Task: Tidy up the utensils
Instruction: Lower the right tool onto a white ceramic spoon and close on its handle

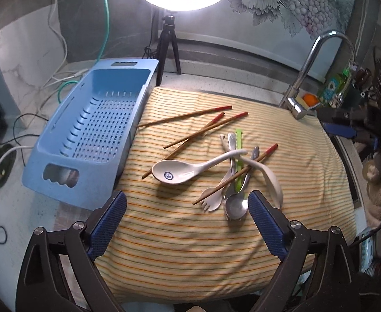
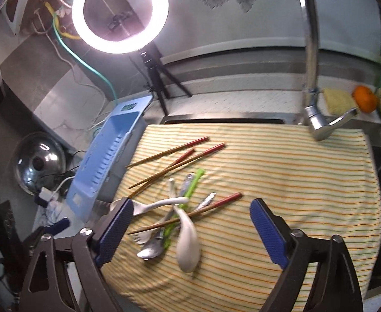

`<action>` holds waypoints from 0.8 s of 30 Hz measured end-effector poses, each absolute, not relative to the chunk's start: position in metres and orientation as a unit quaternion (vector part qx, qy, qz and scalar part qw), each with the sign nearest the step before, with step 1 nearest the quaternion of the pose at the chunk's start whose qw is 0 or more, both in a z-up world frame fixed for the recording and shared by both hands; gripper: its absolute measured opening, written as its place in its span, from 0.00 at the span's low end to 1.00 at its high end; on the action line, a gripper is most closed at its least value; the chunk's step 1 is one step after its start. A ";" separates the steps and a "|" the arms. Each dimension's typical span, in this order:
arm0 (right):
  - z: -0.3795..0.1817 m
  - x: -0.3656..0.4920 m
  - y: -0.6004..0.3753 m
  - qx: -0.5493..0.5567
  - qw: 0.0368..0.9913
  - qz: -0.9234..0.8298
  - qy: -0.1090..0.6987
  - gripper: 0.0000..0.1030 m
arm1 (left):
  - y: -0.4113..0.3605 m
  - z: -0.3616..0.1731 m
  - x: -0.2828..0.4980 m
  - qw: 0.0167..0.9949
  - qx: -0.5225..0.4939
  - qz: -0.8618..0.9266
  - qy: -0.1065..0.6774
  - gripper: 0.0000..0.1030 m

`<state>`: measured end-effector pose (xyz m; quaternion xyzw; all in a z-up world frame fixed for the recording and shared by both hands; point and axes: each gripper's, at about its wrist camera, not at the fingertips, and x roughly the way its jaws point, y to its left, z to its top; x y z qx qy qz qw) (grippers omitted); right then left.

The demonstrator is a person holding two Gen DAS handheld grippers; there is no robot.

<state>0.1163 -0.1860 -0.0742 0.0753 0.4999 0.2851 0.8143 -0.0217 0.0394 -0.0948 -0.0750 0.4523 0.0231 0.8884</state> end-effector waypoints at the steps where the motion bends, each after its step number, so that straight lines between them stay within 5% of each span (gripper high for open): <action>1: -0.076 0.117 -0.179 0.080 0.807 0.293 0.506 0.80 | 0.040 -0.096 -0.020 0.887 -0.065 0.018 0.456 0.89; 6: -0.093 0.122 -0.146 0.090 0.781 0.311 0.534 0.69 | 0.053 -0.101 0.004 0.878 -0.039 -0.022 0.476 0.78; 14: -0.150 0.144 -0.112 0.169 0.707 0.300 0.618 0.38 | 0.064 -0.127 0.051 0.852 -0.027 -0.086 0.515 0.64; 24: -0.179 0.149 -0.089 0.188 0.680 0.288 0.648 0.35 | 0.069 -0.155 0.078 0.828 -0.031 -0.116 0.548 0.57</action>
